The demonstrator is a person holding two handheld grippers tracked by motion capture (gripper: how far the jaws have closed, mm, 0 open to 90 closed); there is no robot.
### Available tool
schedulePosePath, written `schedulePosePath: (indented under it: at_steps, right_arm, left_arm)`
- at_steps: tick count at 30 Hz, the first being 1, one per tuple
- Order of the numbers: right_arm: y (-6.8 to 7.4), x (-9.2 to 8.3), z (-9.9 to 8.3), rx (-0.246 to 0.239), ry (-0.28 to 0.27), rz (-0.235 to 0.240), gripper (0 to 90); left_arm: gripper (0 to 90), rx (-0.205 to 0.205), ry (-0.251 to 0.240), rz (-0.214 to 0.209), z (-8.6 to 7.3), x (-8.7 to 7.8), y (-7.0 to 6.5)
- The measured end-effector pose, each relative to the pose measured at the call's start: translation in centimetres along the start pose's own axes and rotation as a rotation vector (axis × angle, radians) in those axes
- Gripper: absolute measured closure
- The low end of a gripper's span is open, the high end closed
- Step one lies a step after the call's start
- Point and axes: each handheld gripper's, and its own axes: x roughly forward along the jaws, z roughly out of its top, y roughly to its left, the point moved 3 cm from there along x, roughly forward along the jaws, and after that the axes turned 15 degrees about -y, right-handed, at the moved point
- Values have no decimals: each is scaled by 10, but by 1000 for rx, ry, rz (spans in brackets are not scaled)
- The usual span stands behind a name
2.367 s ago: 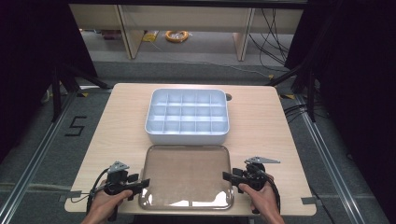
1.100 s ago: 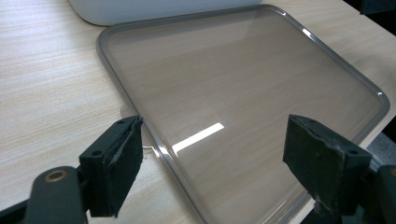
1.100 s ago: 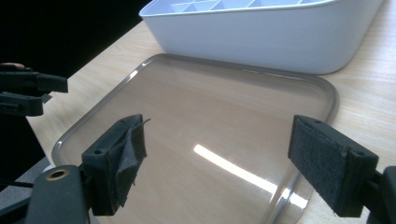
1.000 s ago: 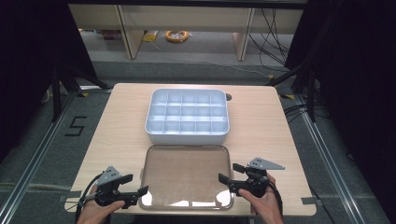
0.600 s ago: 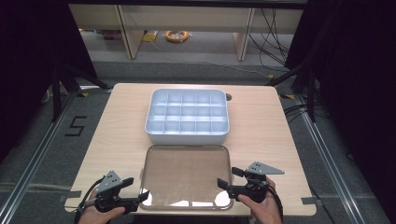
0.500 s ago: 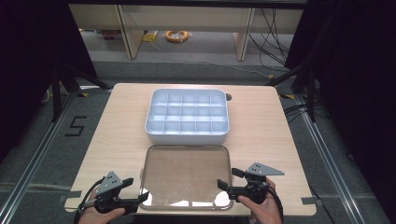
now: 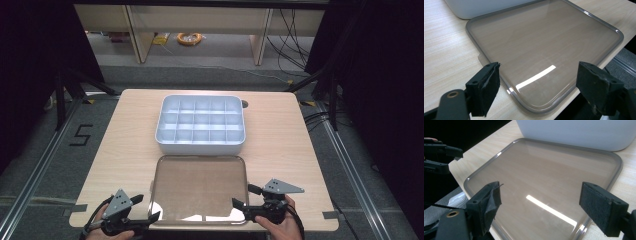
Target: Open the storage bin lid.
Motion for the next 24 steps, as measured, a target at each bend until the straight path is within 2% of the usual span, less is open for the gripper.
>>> schedulePosePath:
  at_steps: [2,3,4,5,6,8,9,11,13,14,15,16,17,18,19,20,21,22,23,24]
  right_arm:
    - [2,-1,-1,-11,7,1,182]
    - [1,-1,-2,-29,8,-8,181]
    - [3,-3,-2,-13,18,-14,179]
    - [6,-4,-3,1,20,-2,173]
    - [3,-2,-4,-28,11,-4,164]
    - [5,-5,-5,-29,27,23,161]
    - [7,-7,-6,-15,32,-2,160]
    - [10,-8,-8,-3,31,6,160]
    - [11,-9,-10,-6,34,9,160]
    - [10,-10,-11,-38,36,9,160]
    - [12,-11,-12,-16,37,16,160]
    - [12,-11,-13,-40,37,21,160]
    - [15,-12,-14,-9,53,8,160]
    - [13,-12,-15,-43,43,23,160]
    - [15,-13,-16,-35,61,16,160]
    - [16,-13,-17,-28,51,14,160]
    - [15,-14,-17,-51,55,20,160]
    - [17,-13,-19,-36,64,12,160]
    - [17,-15,-20,-54,65,27,160]
    - [18,-16,-21,-39,74,24,160]
  left_arm:
    - [189,7,7,1,0,-1,-2]
    - [188,20,3,-13,0,-2,-2]
    - [189,25,-3,-19,0,-2,-2]
    - [189,8,-2,-3,0,-3,-4]
    - [188,10,-8,-12,0,-3,-5]
    - [188,14,-4,-10,-1,-5,-6]
    - [188,12,-7,-13,-1,-5,-7]
    - [188,18,-1,-19,-3,-6,-8]
    - [188,30,3,-22,-4,-7,-10]
    - [187,27,3,-18,-4,-7,-12]
    - [187,21,-4,-25,-5,-7,-13]
    - [186,36,6,-25,-5,-8,-13]
    - [186,44,5,-31,-5,-8,-14]
    - [186,42,4,-32,-5,-8,-15]
    - [185,47,5,-34,-6,-9,-15]
    - [185,44,3,-35,-6,-9,-16]
    - [185,34,8,-28,-7,-9,-17]
    - [185,26,1,-31,-7,-9,-18]
    - [185,25,3,-28,-8,-10,-19]
    - [185,26,5,-24,-8,-11,-19]
